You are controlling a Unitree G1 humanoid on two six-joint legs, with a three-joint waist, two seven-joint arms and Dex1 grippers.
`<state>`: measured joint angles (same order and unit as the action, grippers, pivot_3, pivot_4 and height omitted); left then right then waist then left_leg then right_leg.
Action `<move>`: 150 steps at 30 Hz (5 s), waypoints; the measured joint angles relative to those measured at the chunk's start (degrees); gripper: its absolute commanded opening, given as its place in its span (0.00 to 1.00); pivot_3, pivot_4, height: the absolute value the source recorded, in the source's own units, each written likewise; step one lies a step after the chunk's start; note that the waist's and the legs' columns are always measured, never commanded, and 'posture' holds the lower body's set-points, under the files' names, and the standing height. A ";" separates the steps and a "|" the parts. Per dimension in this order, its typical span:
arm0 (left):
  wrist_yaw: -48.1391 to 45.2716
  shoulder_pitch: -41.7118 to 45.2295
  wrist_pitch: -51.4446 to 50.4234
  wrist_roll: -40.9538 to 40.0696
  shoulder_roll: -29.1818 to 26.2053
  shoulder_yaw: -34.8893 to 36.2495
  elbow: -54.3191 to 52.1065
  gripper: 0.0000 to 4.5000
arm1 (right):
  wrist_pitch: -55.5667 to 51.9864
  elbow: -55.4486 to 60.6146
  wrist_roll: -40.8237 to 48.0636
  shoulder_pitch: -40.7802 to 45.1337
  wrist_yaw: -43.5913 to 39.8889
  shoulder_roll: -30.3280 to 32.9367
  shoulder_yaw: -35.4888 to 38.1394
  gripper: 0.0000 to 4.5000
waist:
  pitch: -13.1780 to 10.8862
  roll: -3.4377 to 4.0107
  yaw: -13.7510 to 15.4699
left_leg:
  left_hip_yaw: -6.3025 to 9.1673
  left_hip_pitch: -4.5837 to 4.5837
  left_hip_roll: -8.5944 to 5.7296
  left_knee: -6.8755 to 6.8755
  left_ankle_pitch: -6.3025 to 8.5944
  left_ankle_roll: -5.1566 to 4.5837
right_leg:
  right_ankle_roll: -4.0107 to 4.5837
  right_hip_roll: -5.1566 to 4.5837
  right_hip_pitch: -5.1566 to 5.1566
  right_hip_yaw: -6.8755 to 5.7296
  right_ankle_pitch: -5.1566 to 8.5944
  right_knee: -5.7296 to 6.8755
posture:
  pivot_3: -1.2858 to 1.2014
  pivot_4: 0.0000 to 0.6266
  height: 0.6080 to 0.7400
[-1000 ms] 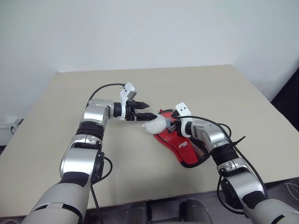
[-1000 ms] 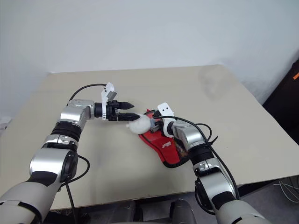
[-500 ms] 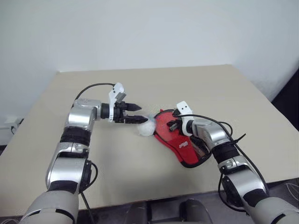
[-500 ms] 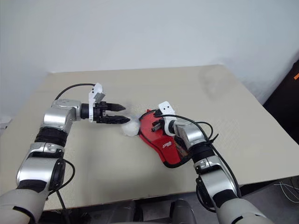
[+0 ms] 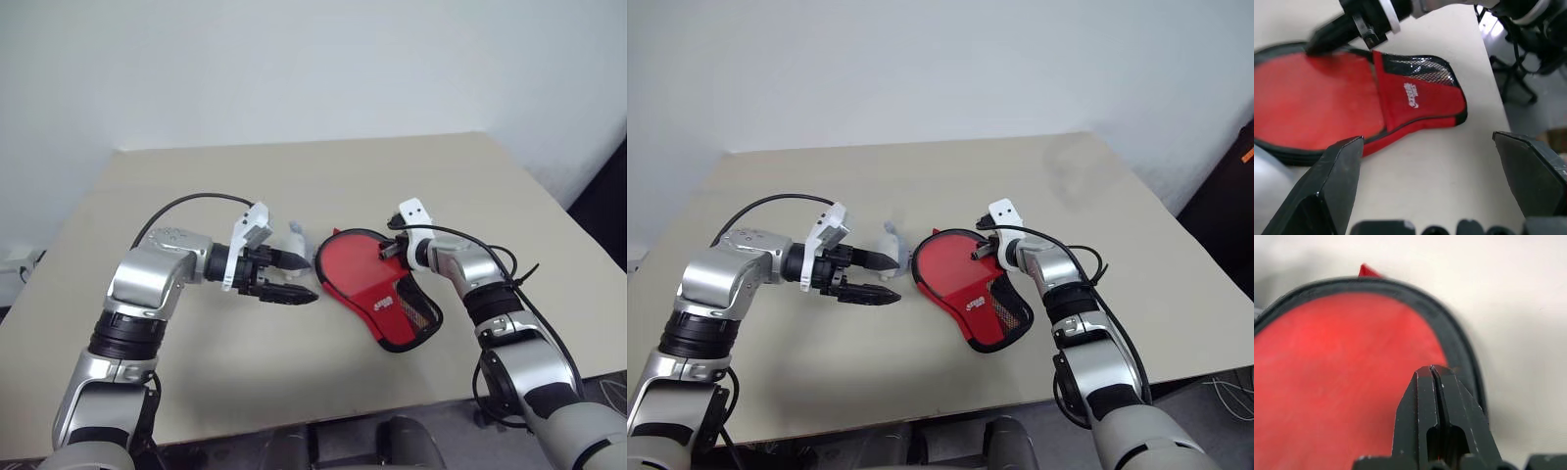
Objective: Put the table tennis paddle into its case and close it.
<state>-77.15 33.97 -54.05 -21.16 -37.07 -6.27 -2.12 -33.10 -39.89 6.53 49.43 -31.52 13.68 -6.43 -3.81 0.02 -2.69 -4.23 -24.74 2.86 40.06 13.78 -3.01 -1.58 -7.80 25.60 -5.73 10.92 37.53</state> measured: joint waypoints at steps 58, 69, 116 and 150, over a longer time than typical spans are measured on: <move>72.07 7.88 -38.04 -3.53 40.77 32.67 11.69 0.31 | -3.24 6.59 0.24 1.07 -0.14 2.13 2.30 0.67 | -0.02 -0.13 0.05 | 0.19 0.05 -0.32 0.08 -0.28 0.16 | -0.02 -0.05 -0.25 0.12 -0.01 0.06 | 0.52 0.00 0.61; 73.57 9.15 -38.04 -4.44 40.89 34.39 13.62 0.00 | -2.95 5.55 0.23 1.07 1.01 1.67 2.93 0.67 | -0.03 -0.15 0.05 | 0.19 0.00 -0.33 0.06 -0.27 0.17 | -0.04 -0.05 -0.22 0.10 -0.02 0.06 | 0.52 0.00 0.61; 103.18 -10.32 -29.95 -89.72 -4.66 5.13 11.51 0.00 | -0.32 0.81 0.16 3.71 -0.18 -0.46 3.10 0.67 | -0.04 -0.19 -0.33 | 0.16 0.04 -0.21 -0.16 -0.12 0.46 | -0.01 0.00 -0.01 0.16 -0.01 0.08 | 0.52 0.00 0.61; 69.54 -10.77 -28.49 -66.29 -16.64 -3.48 -1.71 0.31 | 0.38 0.68 0.07 3.78 -1.64 -0.87 2.24 0.67 | -0.07 -0.18 0.00 | -0.16 0.01 -0.12 -0.51 -0.24 0.70 | 0.09 0.15 0.17 0.14 0.05 -0.02 | 0.52 0.00 0.61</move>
<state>-7.61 23.20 -82.54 -87.45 -53.71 -9.76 -3.83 -32.71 -39.21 6.60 53.21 -33.15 12.80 -4.20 -3.88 -0.16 -2.69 -4.40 -24.72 2.73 39.55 13.54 -2.31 -1.49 -7.65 25.76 -5.59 10.97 37.51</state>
